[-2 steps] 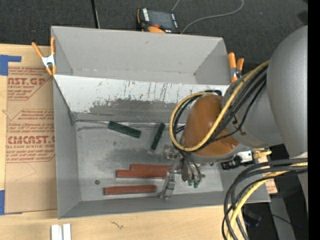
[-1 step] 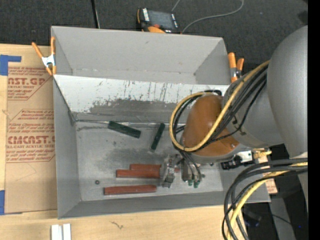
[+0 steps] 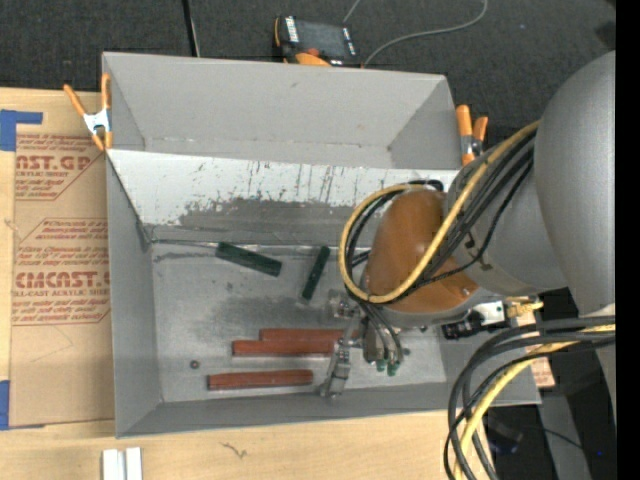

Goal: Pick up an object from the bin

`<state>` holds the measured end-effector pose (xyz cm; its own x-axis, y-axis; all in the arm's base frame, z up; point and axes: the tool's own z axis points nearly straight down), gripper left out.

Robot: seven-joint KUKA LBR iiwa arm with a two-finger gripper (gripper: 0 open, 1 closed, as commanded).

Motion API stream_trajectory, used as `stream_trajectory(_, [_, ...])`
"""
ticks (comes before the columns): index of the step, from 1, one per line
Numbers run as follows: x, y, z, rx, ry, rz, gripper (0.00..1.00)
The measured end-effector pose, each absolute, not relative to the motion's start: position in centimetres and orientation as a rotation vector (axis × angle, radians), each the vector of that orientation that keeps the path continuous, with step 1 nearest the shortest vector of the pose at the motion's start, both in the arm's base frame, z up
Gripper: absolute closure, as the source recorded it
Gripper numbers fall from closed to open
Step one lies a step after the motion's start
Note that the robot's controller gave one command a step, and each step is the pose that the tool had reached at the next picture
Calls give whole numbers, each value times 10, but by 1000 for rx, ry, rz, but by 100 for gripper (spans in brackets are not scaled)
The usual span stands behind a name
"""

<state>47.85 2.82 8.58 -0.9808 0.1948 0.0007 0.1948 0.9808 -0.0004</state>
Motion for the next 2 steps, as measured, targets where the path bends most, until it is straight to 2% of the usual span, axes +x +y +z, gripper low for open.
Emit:
stream_trajectory(1, [479, 28, 86, -307, -3126, 1, 100])
stream_trajectory(2, [496, -10, 201, -219, -3143, 0, 100])
